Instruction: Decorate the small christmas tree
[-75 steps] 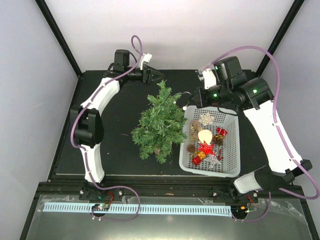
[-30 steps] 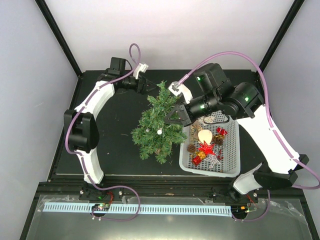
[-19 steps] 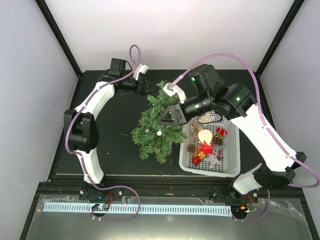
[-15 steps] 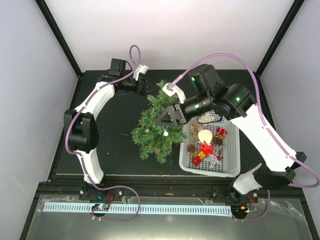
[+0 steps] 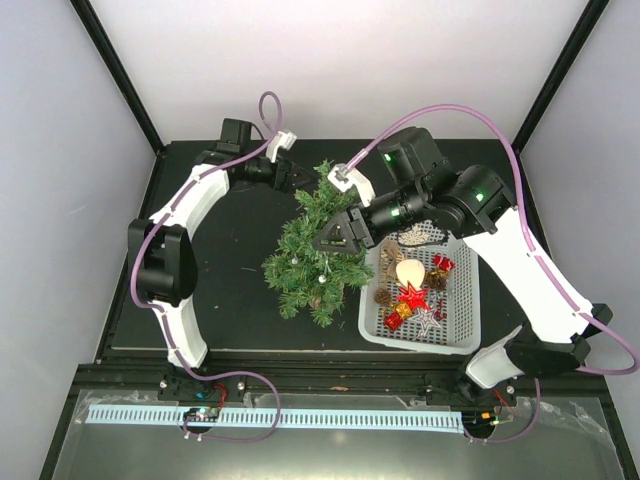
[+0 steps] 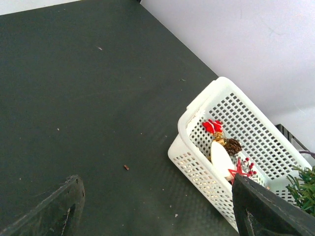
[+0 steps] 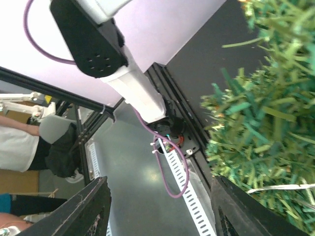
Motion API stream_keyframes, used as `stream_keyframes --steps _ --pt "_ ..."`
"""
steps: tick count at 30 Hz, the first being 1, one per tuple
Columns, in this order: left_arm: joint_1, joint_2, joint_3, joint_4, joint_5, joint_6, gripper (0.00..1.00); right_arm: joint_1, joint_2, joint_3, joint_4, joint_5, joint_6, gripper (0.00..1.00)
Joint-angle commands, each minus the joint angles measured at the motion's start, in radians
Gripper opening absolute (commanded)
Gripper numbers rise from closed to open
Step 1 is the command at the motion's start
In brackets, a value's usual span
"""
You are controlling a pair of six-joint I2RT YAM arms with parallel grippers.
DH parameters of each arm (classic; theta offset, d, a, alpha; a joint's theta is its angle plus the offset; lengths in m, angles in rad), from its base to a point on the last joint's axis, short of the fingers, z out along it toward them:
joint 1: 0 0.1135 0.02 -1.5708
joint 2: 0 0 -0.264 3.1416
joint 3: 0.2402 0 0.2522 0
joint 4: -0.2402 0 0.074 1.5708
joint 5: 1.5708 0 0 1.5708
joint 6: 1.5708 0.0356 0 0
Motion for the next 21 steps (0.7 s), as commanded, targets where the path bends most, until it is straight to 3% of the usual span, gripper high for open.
stream_keyframes --steps 1,11,18,21 --pt "0.014 -0.043 0.009 0.005 -0.019 0.021 0.83 0.008 -0.041 0.003 -0.051 0.127 -0.015 0.57" --pt "0.098 -0.073 0.0 0.015 -0.052 0.005 0.83 0.006 -0.291 -0.223 0.024 0.404 0.046 0.57" --pt "0.152 -0.123 -0.062 0.0 -0.085 0.023 0.85 -0.009 -0.455 -0.539 0.037 0.556 0.195 0.57" --pt "0.153 -0.156 -0.08 -0.054 -0.138 0.08 0.87 -0.074 -0.455 -0.615 0.011 0.59 0.232 0.57"
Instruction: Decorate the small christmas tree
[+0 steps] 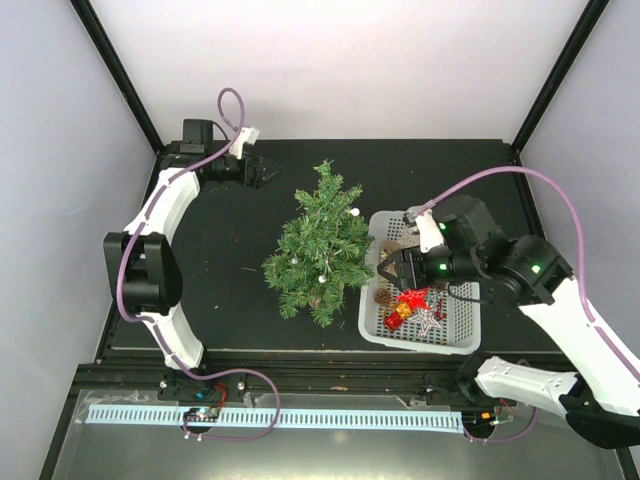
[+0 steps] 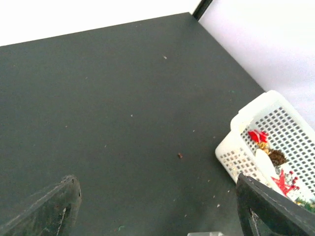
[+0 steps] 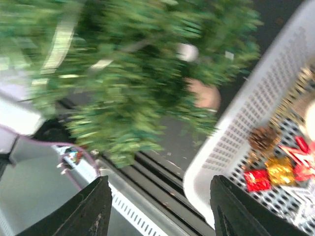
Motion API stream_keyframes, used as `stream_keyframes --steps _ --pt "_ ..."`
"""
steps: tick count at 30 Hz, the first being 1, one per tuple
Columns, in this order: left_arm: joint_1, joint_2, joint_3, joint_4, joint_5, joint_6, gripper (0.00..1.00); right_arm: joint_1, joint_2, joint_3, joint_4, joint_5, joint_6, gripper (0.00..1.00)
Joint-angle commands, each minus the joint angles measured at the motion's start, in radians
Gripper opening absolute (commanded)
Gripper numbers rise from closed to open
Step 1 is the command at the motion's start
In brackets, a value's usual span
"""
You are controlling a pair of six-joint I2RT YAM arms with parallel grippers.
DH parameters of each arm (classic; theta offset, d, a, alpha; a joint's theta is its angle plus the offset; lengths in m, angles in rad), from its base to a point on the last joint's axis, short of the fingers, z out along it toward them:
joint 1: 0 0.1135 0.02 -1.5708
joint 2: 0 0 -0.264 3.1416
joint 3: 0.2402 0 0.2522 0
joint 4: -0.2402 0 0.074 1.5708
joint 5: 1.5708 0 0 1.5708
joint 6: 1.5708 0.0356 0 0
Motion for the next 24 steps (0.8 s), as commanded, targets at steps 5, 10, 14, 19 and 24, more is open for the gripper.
stream_keyframes --steps 5,10,14,19,24 --pt "0.0 -0.091 -0.03 -0.154 -0.118 0.138 0.87 -0.181 0.104 -0.155 -0.043 0.136 0.061 0.56" --pt "0.0 -0.124 -0.091 -0.137 -0.14 0.109 0.87 -0.253 0.212 -0.216 0.012 0.106 0.047 0.5" --pt "0.001 -0.158 -0.141 -0.117 -0.125 0.105 0.87 -0.271 0.264 -0.308 0.068 0.047 0.038 0.47" --pt "0.0 -0.167 -0.145 -0.157 -0.127 0.135 0.87 -0.287 0.298 -0.38 0.108 0.015 0.028 0.48" --pt "0.0 -0.184 -0.178 -0.155 -0.115 0.137 0.88 -0.309 0.294 -0.488 0.118 -0.037 0.011 0.54"
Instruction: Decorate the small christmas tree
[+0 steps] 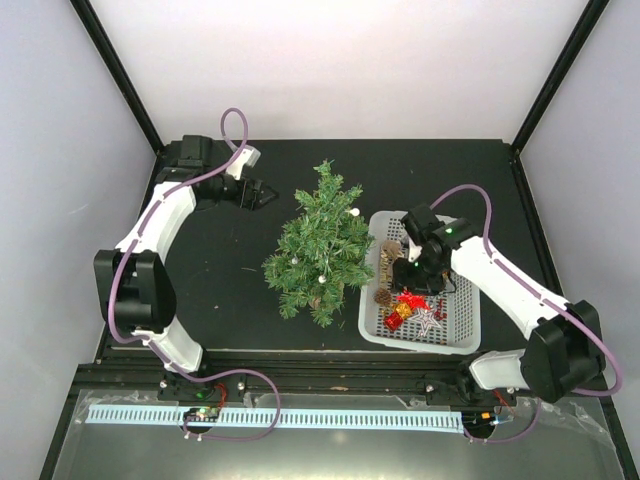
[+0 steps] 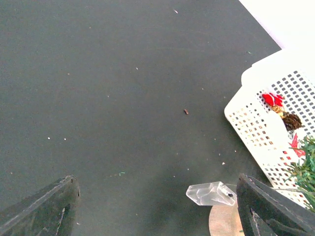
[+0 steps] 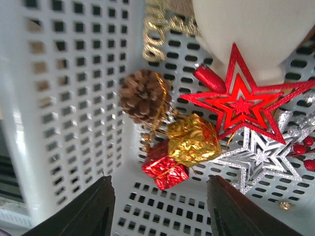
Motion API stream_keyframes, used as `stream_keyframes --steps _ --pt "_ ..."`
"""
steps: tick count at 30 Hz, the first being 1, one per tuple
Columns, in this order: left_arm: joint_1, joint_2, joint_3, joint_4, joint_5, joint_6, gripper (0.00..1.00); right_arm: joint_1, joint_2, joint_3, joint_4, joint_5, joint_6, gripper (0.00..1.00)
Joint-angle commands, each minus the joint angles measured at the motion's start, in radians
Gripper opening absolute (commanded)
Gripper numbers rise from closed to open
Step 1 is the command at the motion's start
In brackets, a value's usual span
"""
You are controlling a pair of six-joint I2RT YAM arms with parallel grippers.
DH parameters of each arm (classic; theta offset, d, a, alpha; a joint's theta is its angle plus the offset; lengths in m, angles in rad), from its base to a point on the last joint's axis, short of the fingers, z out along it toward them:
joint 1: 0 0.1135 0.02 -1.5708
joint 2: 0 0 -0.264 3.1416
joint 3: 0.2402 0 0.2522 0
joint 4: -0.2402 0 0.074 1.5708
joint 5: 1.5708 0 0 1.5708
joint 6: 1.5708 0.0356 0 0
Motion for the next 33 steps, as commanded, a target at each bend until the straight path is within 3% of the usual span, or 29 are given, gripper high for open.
stream_keyframes --steps 1,9,23,25,29,33 --pt "-0.003 -0.049 -0.026 -0.017 0.011 0.02 0.87 -0.014 -0.018 -0.085 0.03 -0.053 -0.021 0.55" --pt "-0.003 -0.048 -0.031 -0.009 0.016 0.013 0.87 -0.014 -0.029 -0.194 0.095 -0.067 -0.028 0.55" --pt "-0.002 -0.056 -0.06 0.014 0.043 -0.016 0.87 -0.025 0.079 -0.216 0.202 -0.053 -0.055 0.54" --pt "-0.002 -0.064 -0.07 0.017 0.041 -0.012 0.88 -0.027 0.083 -0.223 0.209 -0.052 -0.058 0.47" --pt "-0.003 -0.079 -0.094 0.03 0.043 -0.014 0.88 -0.027 0.075 -0.232 0.208 -0.045 -0.055 0.2" --pt "-0.003 -0.085 -0.108 0.039 0.047 -0.016 0.88 -0.028 0.063 -0.237 0.201 -0.036 -0.055 0.03"
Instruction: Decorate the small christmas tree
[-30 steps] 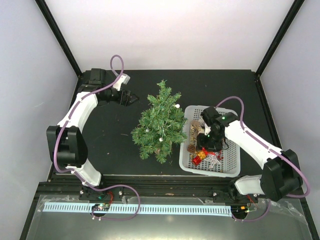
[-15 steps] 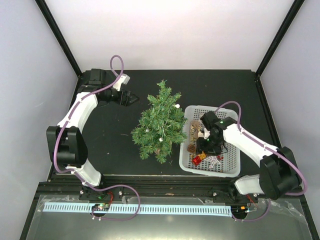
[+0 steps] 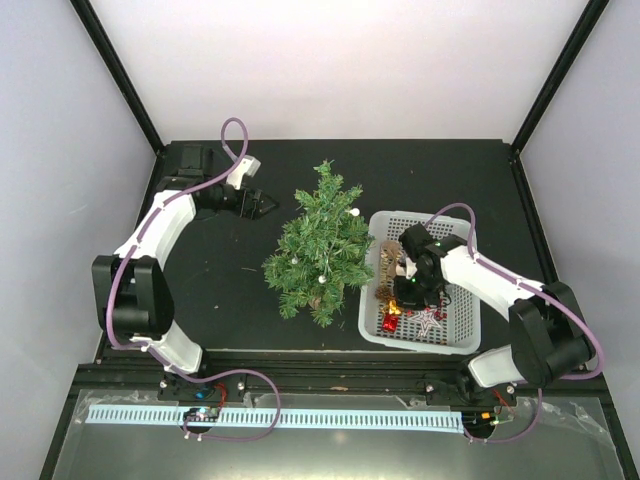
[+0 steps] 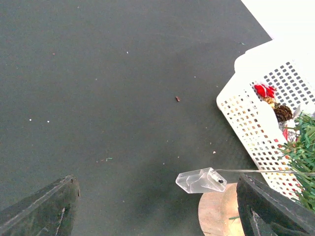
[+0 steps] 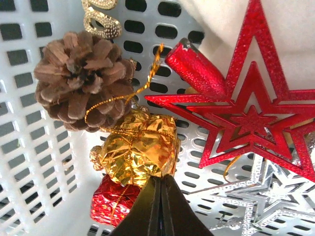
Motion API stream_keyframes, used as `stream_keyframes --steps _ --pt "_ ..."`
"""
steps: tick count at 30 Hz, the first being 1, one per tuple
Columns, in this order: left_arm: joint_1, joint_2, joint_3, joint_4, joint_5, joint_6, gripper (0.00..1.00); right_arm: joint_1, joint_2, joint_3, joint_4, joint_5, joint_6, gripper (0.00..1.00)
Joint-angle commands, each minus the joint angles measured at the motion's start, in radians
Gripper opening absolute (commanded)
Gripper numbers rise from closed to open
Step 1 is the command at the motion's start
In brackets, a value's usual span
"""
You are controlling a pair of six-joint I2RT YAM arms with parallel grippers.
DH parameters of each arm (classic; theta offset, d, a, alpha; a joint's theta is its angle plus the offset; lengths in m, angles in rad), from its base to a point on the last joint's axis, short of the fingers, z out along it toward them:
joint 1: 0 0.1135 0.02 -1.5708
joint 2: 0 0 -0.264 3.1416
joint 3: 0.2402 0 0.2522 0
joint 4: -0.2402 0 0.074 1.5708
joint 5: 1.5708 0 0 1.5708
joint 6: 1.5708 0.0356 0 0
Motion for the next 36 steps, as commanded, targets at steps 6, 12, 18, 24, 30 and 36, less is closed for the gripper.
stream_keyframes --steps 6,12,18,24,30,36 --pt "-0.002 -0.033 -0.004 0.03 0.033 -0.016 0.88 -0.009 -0.058 -0.013 -0.015 0.04 -0.001 0.01" --pt "-0.003 -0.027 -0.001 0.031 0.033 -0.015 0.88 -0.015 -0.118 -0.005 -0.064 0.055 -0.002 0.01" --pt "-0.002 -0.024 -0.003 0.029 0.031 -0.014 0.88 -0.015 -0.207 0.102 -0.213 0.133 -0.009 0.01" --pt "-0.003 -0.027 -0.004 0.028 0.03 -0.014 0.88 -0.014 -0.29 0.375 -0.347 0.193 -0.014 0.01" --pt "-0.003 -0.022 -0.004 0.029 0.03 -0.017 0.88 0.002 -0.268 0.744 -0.357 0.095 -0.019 0.01" --pt "-0.004 -0.02 -0.008 0.034 0.029 -0.024 0.88 0.043 -0.152 1.009 -0.367 0.035 -0.02 0.01"
